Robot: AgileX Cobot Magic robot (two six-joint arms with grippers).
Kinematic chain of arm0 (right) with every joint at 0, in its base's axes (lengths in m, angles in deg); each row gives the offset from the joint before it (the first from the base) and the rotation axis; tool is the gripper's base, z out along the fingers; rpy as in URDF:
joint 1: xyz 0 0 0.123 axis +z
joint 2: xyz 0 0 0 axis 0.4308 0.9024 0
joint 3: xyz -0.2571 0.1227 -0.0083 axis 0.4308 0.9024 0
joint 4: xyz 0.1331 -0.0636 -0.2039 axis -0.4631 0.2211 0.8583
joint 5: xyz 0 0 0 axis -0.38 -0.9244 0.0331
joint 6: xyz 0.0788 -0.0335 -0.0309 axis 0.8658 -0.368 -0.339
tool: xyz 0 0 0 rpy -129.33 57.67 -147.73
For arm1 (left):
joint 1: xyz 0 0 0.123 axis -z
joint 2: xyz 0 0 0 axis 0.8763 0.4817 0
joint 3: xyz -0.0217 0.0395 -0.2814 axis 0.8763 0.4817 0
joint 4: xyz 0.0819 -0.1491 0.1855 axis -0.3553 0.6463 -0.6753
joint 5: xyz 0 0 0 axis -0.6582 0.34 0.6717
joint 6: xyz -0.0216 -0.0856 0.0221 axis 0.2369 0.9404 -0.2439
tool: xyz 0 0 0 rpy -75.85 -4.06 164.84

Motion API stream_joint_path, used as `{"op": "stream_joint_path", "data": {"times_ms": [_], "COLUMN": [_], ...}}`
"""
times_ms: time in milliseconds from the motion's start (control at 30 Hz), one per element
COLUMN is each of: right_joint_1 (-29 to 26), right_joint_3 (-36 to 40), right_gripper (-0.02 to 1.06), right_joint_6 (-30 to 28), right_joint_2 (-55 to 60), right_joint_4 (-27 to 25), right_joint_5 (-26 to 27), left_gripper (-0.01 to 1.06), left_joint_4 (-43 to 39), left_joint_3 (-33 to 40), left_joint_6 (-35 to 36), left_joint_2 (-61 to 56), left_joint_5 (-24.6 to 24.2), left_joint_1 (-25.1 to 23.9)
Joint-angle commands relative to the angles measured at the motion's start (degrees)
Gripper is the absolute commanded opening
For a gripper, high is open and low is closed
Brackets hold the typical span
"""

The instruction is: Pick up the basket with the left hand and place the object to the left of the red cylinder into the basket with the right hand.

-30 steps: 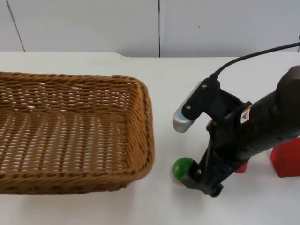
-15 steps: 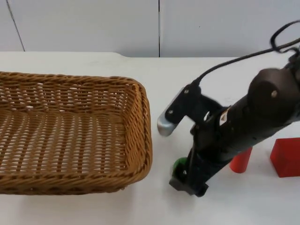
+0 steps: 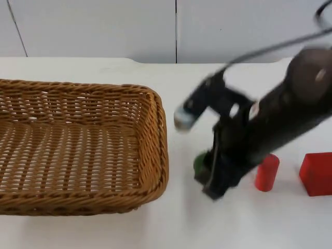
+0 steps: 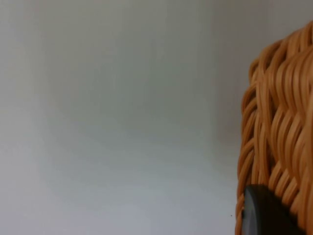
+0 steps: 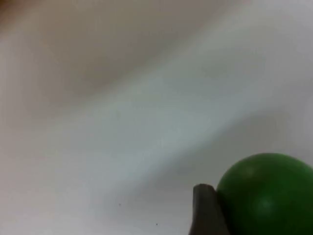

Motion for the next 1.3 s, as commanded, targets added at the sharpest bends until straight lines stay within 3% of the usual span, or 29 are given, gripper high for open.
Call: {"op": "stream_joint_path", "data": {"times_ms": [0,67,233,633,767,933,1167,1267], "right_joint_1": [0.3,0.3,0.3,0.3,2.6,8.4,11.1,11.1], "right_joint_3": [-0.4,-0.4,-0.4,-7.0,-14.5,-22.9,-30.0,-30.8], "right_gripper": [0.0,0.0,0.0,0.0,0.0,0.0,0.01,0.19], "right_joint_6": [0.2,0.3,2.1,7.0,8.0,8.9,9.3,9.6], "right_joint_2": [-4.8,-12.1,-20.1,-20.9,-15.7,-6.4,4.3,8.3], "right_joint_4": [0.1,0.0,-0.2,-1.8,-1.7,-1.1,-1.2,-1.4], "right_joint_5": [-2.9,-6.3,-8.3,-16.3,-20.7,-20.9,-21.0,-20.9], "left_gripper": [0.0,0.0,0.0,0.0,0.0,0.0,0.0,0.0], "left_joint_4": [1.4,1.8,1.8,2.5,2.8,3.0,3.5,3.6], "left_joint_3": [0.0,0.0,0.0,0.0,0.0,0.0,0.0,0.0], "left_joint_6": [-0.2,-0.2,-0.2,-0.2,-0.2,-0.2,-0.2,-0.2], "left_joint_2": [-0.7,-0.7,-0.7,-0.7,-0.7,-0.7,-0.7,-0.7], "left_joint_5": [-1.1,-1.1,-1.1,-1.1,-1.1,-1.1,-0.9,-0.7], "left_joint_1": [-0.1,-0.1,-0.1,-0.1,-0.1,-0.1,-0.1,-0.1]}}
